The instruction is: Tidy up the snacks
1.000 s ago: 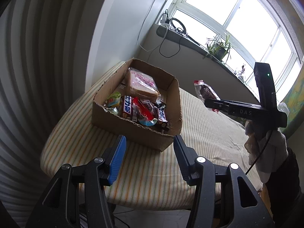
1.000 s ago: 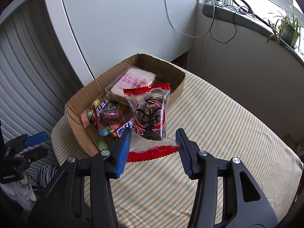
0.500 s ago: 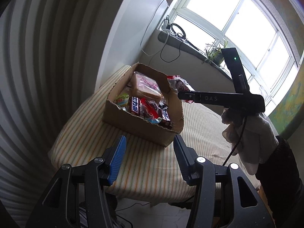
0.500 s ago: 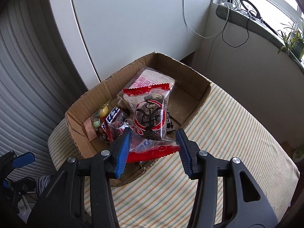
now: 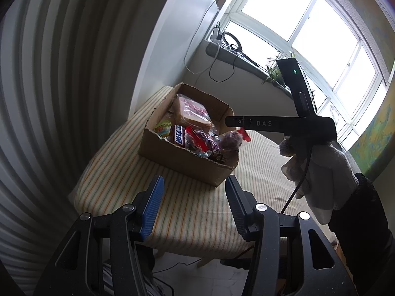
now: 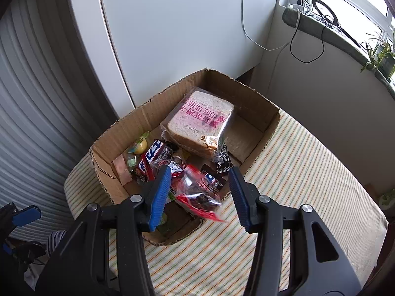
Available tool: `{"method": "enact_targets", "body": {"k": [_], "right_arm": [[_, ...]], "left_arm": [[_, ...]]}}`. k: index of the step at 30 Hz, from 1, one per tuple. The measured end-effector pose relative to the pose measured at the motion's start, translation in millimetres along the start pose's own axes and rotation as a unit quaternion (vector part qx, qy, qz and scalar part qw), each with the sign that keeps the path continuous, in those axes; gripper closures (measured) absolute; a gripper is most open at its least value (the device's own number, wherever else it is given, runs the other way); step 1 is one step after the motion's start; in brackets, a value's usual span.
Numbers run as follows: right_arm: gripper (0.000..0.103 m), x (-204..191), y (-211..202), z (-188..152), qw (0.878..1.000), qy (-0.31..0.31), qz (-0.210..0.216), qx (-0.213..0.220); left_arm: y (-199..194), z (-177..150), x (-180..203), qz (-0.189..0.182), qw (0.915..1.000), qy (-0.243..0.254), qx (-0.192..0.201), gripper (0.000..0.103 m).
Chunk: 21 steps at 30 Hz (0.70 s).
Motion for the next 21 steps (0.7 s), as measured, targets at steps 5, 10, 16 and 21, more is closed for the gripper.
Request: {"method": "enact_targets", "body": {"k": [5,10,16,21], "right_arm": [[0.045,1,-16,-6,1.000,0.002,0.005,0.017],[0.043,6,-31,-21,0.999,0.009,0.016,0.030],[0.043,11,-49,-39,0.999,0.008,0.018,0.041],[0.042,16,-70,-52,0.997,0.019,0.027,0.063]], "left_arm": [[0,1,4,0.006,0.9999,0.010,0.000,0.052],[2,0,15,0.012,0.9996,0.024,-0.003,0.052],[5,-3,32,0.012,0.9993,0.035,-0.005,0.052],[6,-5,42,0.025,0.9984,0.050,-0.003,0.052]]}}
Point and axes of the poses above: each gripper's, at about its wrist camera, not at the fingertips, and y roughly the way its jaws point, x to its right, z to its top, the point moved 10 cm from there along y, roughly the way its jaws point
